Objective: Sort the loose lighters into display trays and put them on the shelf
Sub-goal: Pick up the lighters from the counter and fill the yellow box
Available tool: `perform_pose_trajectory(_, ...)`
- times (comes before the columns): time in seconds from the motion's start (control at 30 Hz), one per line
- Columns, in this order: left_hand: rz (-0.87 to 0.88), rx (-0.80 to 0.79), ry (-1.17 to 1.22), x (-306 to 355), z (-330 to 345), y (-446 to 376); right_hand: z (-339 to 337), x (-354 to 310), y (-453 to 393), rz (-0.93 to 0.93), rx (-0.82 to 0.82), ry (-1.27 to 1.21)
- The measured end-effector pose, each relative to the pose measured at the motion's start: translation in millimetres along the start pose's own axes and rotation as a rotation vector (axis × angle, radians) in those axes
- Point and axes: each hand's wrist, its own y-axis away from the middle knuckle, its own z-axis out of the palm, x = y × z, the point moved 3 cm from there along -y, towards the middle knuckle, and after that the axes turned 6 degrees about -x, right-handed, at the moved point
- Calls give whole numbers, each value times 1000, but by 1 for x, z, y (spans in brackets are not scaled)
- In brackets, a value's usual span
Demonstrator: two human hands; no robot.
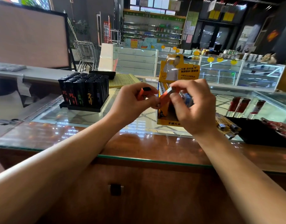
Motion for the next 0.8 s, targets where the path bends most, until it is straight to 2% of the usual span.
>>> perform_pose_trajectory(0.17, -201, 22, 217, -3, -7, 0, -16, 20, -5, 189, 230, -100)
perform_pose_trajectory(0.3, -224, 52, 219, -5, -7, -1, -22, 26, -7, 226, 317, -68)
perform_pose_trajectory(0.5, -200, 154, 144, -4, -10, -3, -18, 27, -2, 118, 189, 163)
perform_pose_trajectory(0.63, -200, 162, 139, -3, -11, -3, -9, 21, 1, 33, 80, 274)
perform_pose_trajectory(0.8, -204, 161, 116, -3, -12, -1, 4, 26, 5, 32, -33, 442)
